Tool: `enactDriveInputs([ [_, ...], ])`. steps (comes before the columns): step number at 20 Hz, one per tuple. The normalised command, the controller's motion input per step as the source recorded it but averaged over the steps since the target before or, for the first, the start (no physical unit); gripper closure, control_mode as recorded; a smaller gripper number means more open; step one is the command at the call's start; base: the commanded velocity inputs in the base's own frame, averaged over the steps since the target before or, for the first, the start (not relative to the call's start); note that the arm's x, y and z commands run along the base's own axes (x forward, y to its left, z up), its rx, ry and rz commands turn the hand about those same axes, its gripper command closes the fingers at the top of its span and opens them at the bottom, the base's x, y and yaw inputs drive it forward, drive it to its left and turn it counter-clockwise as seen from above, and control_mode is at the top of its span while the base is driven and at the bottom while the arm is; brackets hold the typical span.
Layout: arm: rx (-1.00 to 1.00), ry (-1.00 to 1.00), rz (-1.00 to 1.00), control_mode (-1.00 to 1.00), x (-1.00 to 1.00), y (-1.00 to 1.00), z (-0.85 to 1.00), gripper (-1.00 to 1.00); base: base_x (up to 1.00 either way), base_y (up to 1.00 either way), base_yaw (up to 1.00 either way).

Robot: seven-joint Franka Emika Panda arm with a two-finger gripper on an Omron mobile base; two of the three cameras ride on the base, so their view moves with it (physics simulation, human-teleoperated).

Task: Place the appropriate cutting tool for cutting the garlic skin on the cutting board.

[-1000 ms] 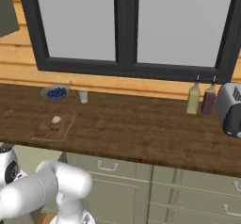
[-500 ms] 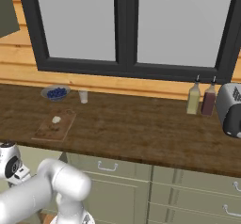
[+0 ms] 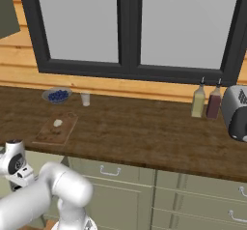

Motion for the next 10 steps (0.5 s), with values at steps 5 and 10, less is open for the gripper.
enactDriveInputs([
  [5,0.06,-0.01,-0.27,-1.00,-0.71,-0.19,0.57,1.00,0.00,0.00,0.00],
  [10,0.00,-0.06,-0.26,-1.00,-0.68,0.11,0.83,1.00,0.00,0.00,0.00],
])
